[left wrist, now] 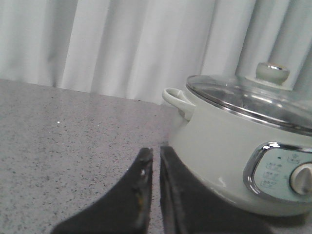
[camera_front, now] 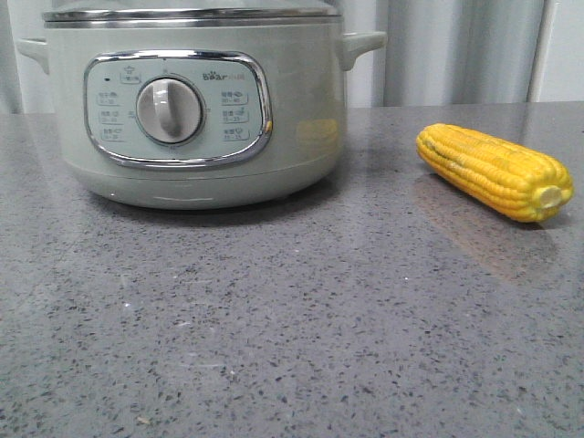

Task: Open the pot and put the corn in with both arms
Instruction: 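Grasp the gold lid knob with the left gripper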

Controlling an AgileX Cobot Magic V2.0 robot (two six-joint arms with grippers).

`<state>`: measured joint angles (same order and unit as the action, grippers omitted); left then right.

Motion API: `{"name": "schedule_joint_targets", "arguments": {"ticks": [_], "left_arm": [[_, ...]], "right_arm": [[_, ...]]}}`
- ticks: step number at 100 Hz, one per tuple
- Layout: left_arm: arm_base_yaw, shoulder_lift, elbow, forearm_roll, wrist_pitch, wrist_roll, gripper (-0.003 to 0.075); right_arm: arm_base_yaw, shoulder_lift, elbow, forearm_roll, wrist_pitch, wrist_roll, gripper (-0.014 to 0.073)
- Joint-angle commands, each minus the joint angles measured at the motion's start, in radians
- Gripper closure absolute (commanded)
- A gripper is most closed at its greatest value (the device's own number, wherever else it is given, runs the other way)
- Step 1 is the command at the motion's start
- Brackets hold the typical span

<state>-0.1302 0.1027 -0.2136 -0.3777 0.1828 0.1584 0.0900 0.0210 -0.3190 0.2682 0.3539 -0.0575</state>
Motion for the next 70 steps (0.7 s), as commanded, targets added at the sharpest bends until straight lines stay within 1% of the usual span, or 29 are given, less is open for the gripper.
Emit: {"name": "schedule_joint_targets", "arguments": {"ticks": [1, 8, 15, 19, 20, 22, 27, 34, 39, 41, 46, 53, 59, 70], "left_arm": [[0.001, 0.118, -0.12, 0.081, -0.008, 0.009, 0.0738], [-0.003, 0.204, -0.187, 0.081, -0.007, 0.068, 0.0711], [-0.018, 0.296, -0.257, 0.081, -0.007, 0.149, 0.0626], [-0.033, 0.356, -0.301, 0.081, -0.007, 0.178, 0.0545], [-0.036, 0.366, -0.316, 0.081, -0.007, 0.185, 0.0513], [-0.046, 0.397, -0.331, 0.081, -0.007, 0.188, 0.0481], [-0.072, 0.471, -0.391, 0.079, -0.014, 0.188, 0.0353], [-0.122, 0.576, -0.463, 0.079, -0.036, 0.188, 0.0244], [-0.162, 0.648, -0.514, 0.081, -0.048, 0.188, 0.0218], [-0.181, 0.678, -0.536, 0.083, -0.055, 0.188, 0.0218], [-0.227, 0.747, -0.588, 0.095, -0.075, 0.188, 0.0219], [-0.297, 0.84, -0.659, 0.108, -0.113, 0.188, 0.0218], [-0.353, 0.93, -0.718, 0.108, -0.162, 0.188, 0.0218], [-0.416, 1.054, -0.8, 0.108, -0.241, 0.188, 0.0218]], "right_arm": [[-0.004, 0.079, -0.109, -0.063, 0.047, -0.023, 0.0664], [-0.004, 0.131, -0.17, -0.069, 0.087, -0.071, 0.0662], [-0.004, 0.196, -0.231, -0.069, 0.128, -0.097, 0.0648], [-0.004, 0.235, -0.266, -0.069, 0.157, -0.099, 0.0631], [-0.004, 0.248, -0.277, -0.069, 0.162, -0.099, 0.0627], [-0.004, 0.261, -0.289, -0.069, 0.178, -0.099, 0.0613], [-0.004, 0.311, -0.333, -0.069, 0.214, -0.099, 0.0568], [-0.004, 0.371, -0.382, -0.07, 0.255, -0.099, 0.0473], [-0.004, 0.406, -0.408, -0.07, 0.265, -0.099, 0.0375], [-0.004, 0.421, -0.417, -0.07, 0.265, -0.099, 0.0348], [-0.004, 0.451, -0.435, -0.07, 0.265, -0.099, 0.0241], [-0.004, 0.488, -0.452, -0.07, 0.272, -0.099, 0.0134], [-0.004, 0.516, -0.461, -0.07, 0.298, -0.099, 0.0082], [-0.004, 0.533, -0.463, -0.068, 0.324, -0.099, 0.0073]]}}
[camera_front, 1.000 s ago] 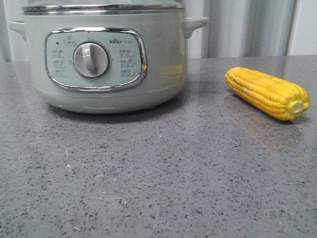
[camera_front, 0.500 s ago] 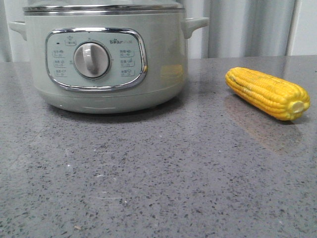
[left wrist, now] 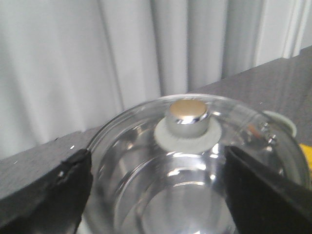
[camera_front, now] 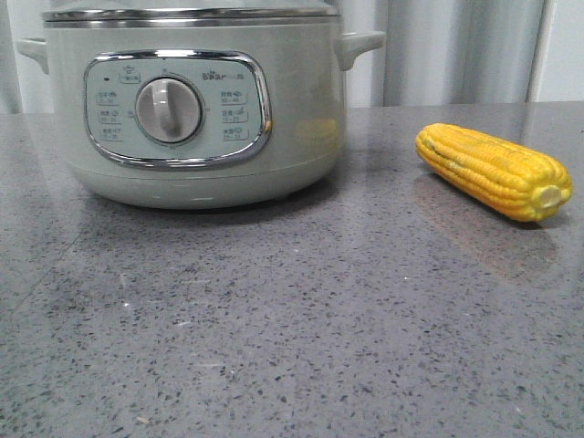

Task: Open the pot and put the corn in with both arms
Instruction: 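Grasp the gold lid knob with the left gripper, then lift the glass lid off the pot with the left gripper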

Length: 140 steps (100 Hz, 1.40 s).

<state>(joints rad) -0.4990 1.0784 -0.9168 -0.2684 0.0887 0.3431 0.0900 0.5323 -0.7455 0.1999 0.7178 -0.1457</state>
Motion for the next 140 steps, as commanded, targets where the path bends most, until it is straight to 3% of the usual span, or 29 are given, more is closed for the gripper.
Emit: {"name": "schedule_joint_targets", "arguments": {"ticks": [1, 39, 66, 78, 97, 111, 140], "left_arm": [[-0.052, 0.085, -0.102, -0.001, -0.154, 0.003, 0.0218], [-0.081, 0.364, -0.291, -0.094, -0.207, -0.008, 0.0218], [-0.084, 0.434, -0.31, -0.138, -0.206, -0.008, 0.0232], [-0.084, 0.445, -0.31, -0.14, -0.206, -0.008, 0.0324], [-0.084, 0.445, -0.312, -0.14, -0.222, -0.008, 0.0571], [-0.084, 0.432, -0.338, -0.14, -0.222, -0.008, 0.0701], [-0.055, 0.3, -0.427, -0.125, -0.215, 0.001, 0.0741]], "right_arm": [[-0.004, 0.022, -0.037, 0.0, -0.04, -0.011, 0.0073], [-0.004, 0.02, -0.037, 0.0, -0.041, -0.011, 0.0074], [-0.004, 0.02, -0.037, -0.004, -0.061, -0.011, 0.0074], [-0.004, 0.02, -0.037, -0.008, -0.061, -0.011, 0.0074], [-0.004, 0.02, -0.037, -0.008, -0.063, -0.011, 0.0074], [-0.004, 0.02, -0.037, -0.008, -0.079, -0.011, 0.0074], [-0.004, 0.022, -0.037, -0.008, -0.14, -0.011, 0.0074]]}}
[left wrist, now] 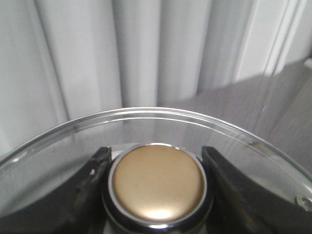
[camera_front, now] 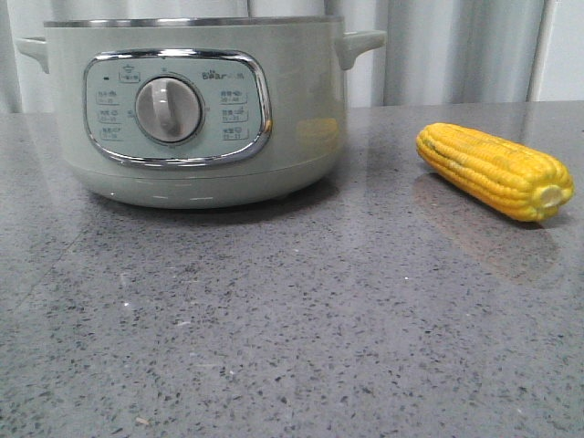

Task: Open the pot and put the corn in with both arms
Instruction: 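Lift the glass lid off the pot with the left gripper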

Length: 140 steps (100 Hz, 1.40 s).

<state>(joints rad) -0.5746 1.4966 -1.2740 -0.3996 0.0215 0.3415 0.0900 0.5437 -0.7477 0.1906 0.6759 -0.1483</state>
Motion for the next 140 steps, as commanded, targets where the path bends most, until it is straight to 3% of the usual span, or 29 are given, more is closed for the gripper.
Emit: {"name": "schedule_joint_targets", "arguments": {"ticks": [1, 26, 51, 71, 109, 140], "left_arm": [[0.026, -0.123, -0.07, 0.007, -0.148, 0.002, 0.0741], [0.247, -0.246, -0.049, 0.007, -0.021, 0.002, 0.0741], [0.523, -0.352, 0.122, 0.007, -0.007, 0.002, 0.074], [0.68, -0.414, 0.35, -0.017, -0.185, 0.002, 0.074], [0.657, -0.4, 0.697, -0.026, -0.393, -0.038, 0.074], [0.592, -0.314, 0.734, -0.026, -0.447, -0.062, 0.074]], "right_arm": [[-0.004, 0.011, -0.035, 0.001, -0.099, -0.009, 0.0074], [-0.004, 0.011, -0.035, 0.001, -0.09, -0.009, 0.0074], [-0.004, 0.011, -0.035, 0.001, -0.088, -0.009, 0.0074], [-0.004, 0.011, -0.035, 0.001, -0.095, -0.009, 0.0074], [-0.004, 0.011, -0.035, 0.001, -0.147, -0.009, 0.0074], [-0.004, 0.011, -0.035, 0.001, -0.173, -0.009, 0.0074]]}}
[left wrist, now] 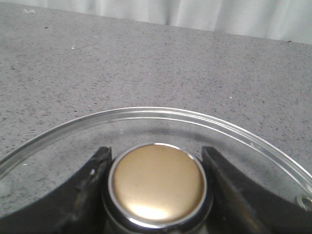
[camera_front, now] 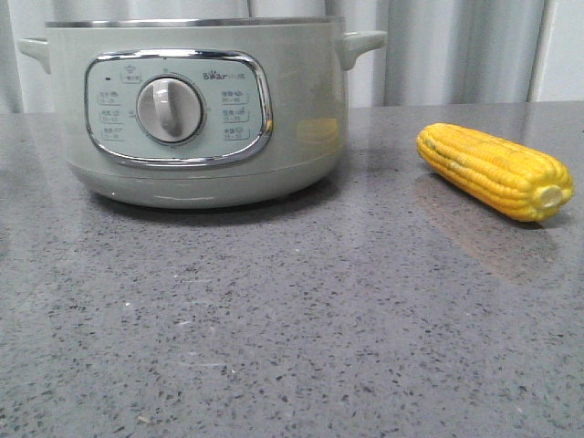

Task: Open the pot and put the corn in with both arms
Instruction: 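Lift the glass lid off the pot with the left gripper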

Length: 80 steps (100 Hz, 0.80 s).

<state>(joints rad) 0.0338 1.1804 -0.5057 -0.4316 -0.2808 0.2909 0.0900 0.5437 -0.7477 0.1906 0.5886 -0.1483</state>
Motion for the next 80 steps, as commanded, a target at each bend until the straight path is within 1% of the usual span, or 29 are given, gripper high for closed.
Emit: {"name": "schedule_joint_targets", "arguments": {"ticks": [1, 21, 29, 52, 64, 69, 74, 80], "left_arm": [[-0.019, 0.008, -0.034, 0.005, -0.145, -0.012, 0.074], [-0.019, 0.069, -0.034, 0.005, -0.159, -0.026, 0.0737], [-0.019, 0.083, -0.034, 0.005, -0.157, -0.026, 0.0708], [-0.019, 0.084, -0.034, 0.005, -0.144, -0.026, 0.0524], [-0.019, 0.078, -0.034, 0.005, -0.144, -0.026, 0.0432], [-0.019, 0.073, -0.034, 0.005, -0.142, -0.026, 0.0382], [-0.019, 0.069, -0.034, 0.005, -0.141, -0.026, 0.0348], [-0.019, 0.06, -0.034, 0.005, -0.139, -0.026, 0.0327]], "right_arm": [[-0.004, 0.011, -0.035, 0.001, -0.085, -0.009, 0.0074], [-0.004, 0.011, -0.035, 0.001, -0.085, -0.009, 0.0074], [-0.004, 0.011, -0.035, 0.001, -0.085, -0.009, 0.0074], [-0.004, 0.012, -0.035, 0.017, -0.093, -0.009, 0.0074], [-0.004, 0.044, -0.035, 0.019, -0.091, -0.009, 0.0074], [-0.004, 0.069, -0.035, 0.021, -0.091, -0.009, 0.0074], [-0.004, 0.096, -0.035, 0.021, -0.091, -0.009, 0.0074], [-0.004, 0.13, -0.035, 0.021, -0.098, -0.009, 0.0074]]}}
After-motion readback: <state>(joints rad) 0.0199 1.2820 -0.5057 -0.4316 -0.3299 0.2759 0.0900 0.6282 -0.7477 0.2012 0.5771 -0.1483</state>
